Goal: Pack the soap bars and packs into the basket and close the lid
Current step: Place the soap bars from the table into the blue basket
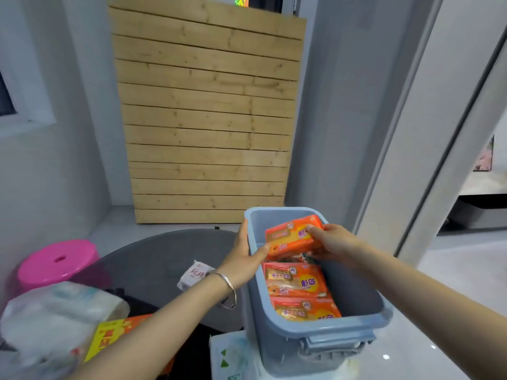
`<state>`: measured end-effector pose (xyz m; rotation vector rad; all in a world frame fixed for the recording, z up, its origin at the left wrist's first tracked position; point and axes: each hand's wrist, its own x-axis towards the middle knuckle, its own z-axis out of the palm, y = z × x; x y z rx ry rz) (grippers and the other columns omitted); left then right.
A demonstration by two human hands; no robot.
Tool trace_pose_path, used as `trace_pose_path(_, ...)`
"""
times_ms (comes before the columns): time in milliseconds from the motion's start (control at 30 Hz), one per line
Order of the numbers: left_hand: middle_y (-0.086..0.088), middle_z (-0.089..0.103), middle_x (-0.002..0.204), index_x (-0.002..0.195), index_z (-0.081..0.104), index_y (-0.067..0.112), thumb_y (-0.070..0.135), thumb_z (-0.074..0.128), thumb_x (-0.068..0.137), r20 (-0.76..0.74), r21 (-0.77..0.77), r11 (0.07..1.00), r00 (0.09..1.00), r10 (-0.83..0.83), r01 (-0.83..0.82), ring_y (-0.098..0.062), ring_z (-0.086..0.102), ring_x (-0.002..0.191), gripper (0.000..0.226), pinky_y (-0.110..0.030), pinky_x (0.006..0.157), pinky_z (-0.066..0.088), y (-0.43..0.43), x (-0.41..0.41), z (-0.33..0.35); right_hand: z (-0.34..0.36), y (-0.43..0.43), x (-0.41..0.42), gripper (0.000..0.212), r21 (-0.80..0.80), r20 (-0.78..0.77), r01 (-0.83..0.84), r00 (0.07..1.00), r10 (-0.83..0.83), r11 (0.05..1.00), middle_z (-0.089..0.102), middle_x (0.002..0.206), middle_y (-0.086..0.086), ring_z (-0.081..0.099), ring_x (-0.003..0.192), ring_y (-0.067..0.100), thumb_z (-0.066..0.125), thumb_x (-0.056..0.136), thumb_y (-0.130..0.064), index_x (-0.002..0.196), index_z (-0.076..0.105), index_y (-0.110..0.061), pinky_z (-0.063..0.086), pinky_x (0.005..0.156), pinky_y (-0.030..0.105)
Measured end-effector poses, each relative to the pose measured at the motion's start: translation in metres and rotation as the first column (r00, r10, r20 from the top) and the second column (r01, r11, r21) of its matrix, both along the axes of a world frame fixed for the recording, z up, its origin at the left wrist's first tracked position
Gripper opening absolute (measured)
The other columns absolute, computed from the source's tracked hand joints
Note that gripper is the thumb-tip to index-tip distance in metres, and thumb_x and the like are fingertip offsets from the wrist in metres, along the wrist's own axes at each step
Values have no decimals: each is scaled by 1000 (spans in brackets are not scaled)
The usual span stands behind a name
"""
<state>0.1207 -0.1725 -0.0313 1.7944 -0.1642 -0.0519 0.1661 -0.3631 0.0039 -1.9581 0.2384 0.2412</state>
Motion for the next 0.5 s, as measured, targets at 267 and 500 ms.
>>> trace_pose_path(267,0,63,112,144,12,35,26,51,93,-100,-94,994,994,46,-55,-18,67,95,65,-31,77,57,-1,0,-11,-20,13,12,43,-409,-195,-280,957,216,868,62,124,7,59,98,20,34,99,-42,125,51,-13,42,93,32)
trace_pose_path(500,5,28,153,149,4,21,41,55,88,-119,-7,997,990,81,-82,-14,44,129,83,-27,99,34,11,-3,-8,-10,9,3,40,-626,-157,-317,946,284,713,62,126,9,61,109,23,49,95,-38,123,56,-10,45,88,28)
